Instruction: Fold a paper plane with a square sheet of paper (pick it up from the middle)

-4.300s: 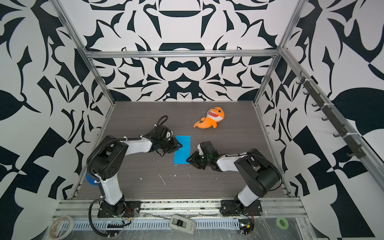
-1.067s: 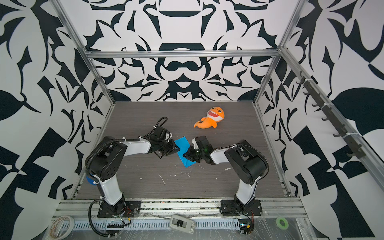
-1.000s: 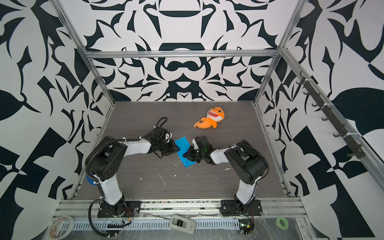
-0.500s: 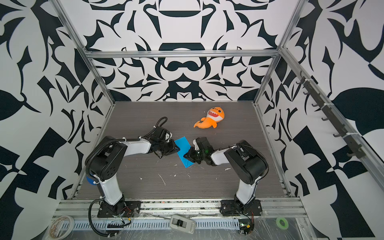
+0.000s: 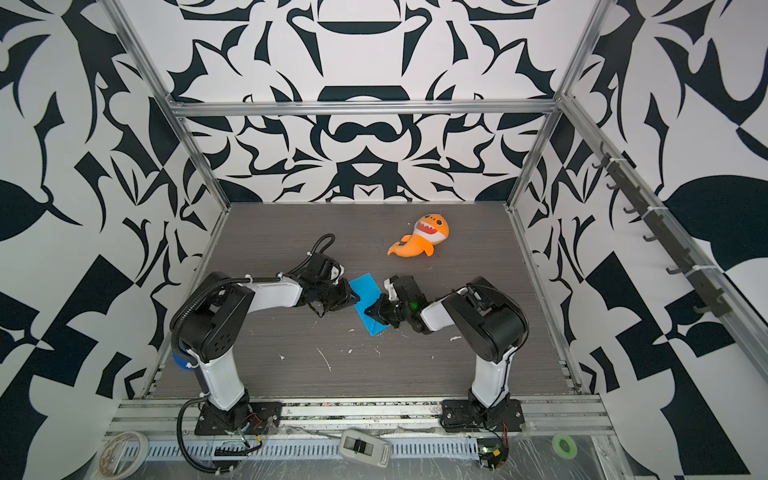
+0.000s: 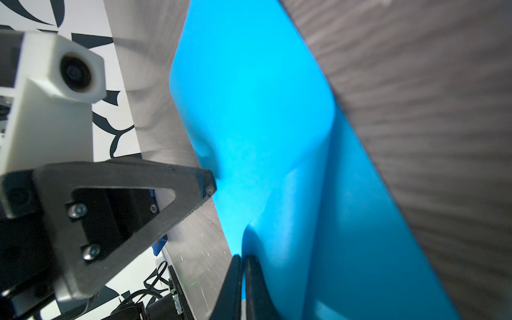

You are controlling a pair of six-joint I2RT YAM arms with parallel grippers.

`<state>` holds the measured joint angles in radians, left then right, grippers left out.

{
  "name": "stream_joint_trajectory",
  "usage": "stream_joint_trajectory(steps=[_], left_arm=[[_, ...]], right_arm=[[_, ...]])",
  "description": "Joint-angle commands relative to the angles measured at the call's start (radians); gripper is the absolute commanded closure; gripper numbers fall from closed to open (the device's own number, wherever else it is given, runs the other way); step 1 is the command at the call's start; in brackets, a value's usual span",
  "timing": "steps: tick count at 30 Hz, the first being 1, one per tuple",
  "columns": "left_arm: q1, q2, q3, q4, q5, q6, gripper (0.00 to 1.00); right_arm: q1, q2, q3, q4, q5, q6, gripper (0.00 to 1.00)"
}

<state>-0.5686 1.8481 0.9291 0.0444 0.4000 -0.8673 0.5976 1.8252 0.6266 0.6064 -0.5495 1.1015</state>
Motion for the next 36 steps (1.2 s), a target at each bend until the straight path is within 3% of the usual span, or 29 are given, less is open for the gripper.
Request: stream_joint_trajectory(steps=[1, 36], left_arm=[[0.001, 0.036, -0.030, -0.071, -0.059, -0.005, 0.81], [0.001, 0.040, -0.033, -0.074, -0.059, -0.004, 0.81]], right_arm=[[0.004, 0.007, -0.015, 0.019, 0.015, 0.010, 0.89], [0.004, 0.061, -0.022, 0.107, 0.013, 0.046, 0.95]])
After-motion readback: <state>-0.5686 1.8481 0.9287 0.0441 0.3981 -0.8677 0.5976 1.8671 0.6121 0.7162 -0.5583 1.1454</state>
